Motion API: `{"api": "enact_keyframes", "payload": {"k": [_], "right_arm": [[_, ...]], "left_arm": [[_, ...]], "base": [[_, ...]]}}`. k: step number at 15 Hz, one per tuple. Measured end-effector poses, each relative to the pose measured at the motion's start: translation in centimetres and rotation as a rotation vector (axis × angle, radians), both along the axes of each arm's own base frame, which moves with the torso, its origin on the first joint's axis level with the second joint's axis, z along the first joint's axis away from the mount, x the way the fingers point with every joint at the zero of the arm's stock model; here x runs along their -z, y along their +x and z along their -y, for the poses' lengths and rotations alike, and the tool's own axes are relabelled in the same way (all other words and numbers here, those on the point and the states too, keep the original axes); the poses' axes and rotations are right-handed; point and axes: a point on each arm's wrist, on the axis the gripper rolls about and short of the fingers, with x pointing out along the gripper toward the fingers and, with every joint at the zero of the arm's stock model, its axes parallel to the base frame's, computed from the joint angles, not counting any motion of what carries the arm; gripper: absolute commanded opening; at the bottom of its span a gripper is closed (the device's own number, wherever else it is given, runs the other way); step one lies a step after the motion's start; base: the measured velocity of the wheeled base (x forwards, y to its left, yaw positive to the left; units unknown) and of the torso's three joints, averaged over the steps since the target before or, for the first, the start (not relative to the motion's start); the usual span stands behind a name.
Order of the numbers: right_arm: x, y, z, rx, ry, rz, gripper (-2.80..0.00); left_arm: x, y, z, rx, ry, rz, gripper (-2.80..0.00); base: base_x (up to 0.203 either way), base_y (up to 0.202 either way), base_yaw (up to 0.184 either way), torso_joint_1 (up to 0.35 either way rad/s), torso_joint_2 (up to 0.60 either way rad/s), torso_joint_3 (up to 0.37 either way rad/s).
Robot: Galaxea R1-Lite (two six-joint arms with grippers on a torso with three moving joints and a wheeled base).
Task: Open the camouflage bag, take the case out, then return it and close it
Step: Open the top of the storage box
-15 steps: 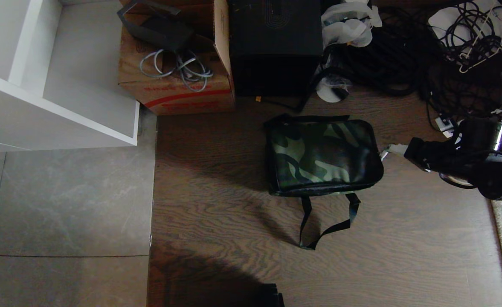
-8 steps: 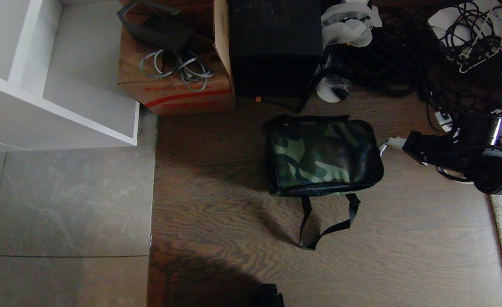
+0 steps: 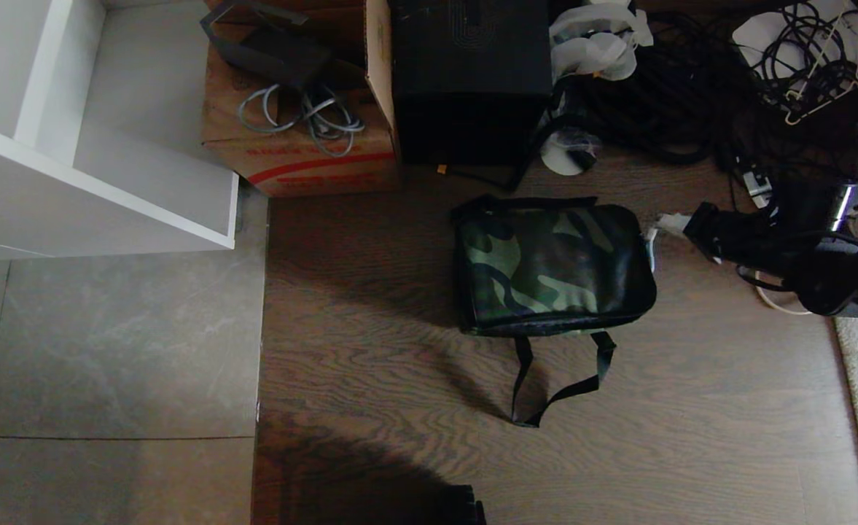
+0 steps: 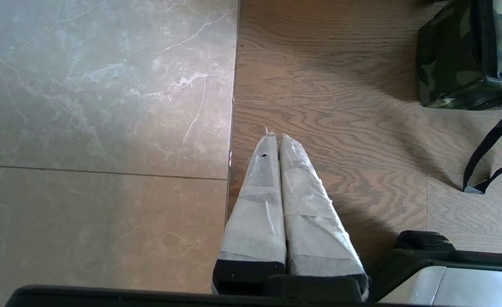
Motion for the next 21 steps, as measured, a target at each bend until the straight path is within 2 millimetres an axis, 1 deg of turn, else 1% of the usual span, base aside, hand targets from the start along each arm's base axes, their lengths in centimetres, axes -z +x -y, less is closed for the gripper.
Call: {"api": "enact_keyframes", "payload": {"k": [4, 9, 15, 18, 21], "right_arm": [[-0.5, 0.8, -0.3, -0.006, 0.016, 0.022, -2.80], [-0.8, 1.6, -1.7, 0.045, 0.023, 0.048, -2.80], [-1.6, 2.5, -1.7, 0.074, 0.023, 0.092, -2.80], [-2.1, 2.7, -1.8, 0.076, 0.082, 0.089, -2.80], [-2.4, 2.8, -2.6, 0.096, 0.104, 0.092, -2.80]], "left_arm": [[0.0, 0.0, 0.0, 0.000, 0.000, 0.000, -2.80], [0.0, 0.0, 0.0, -0.001, 0.000, 0.000, -2.80], [0.0, 0.0, 0.0, -0.001, 0.000, 0.000, -2.80], [0.0, 0.0, 0.0, -0.001, 0.000, 0.000, -2.80], [0.0, 0.0, 0.0, -0.001, 0.000, 0.000, -2.80]], "base": [[0.000, 0.000, 0.000, 0.000, 0.00, 0.000], [0.000, 0.000, 0.000, 0.000, 0.00, 0.000], [0.000, 0.000, 0.000, 0.000, 0.00, 0.000], [0.000, 0.000, 0.000, 0.000, 0.00, 0.000], [0.000, 0.000, 0.000, 0.000, 0.00, 0.000]]}}
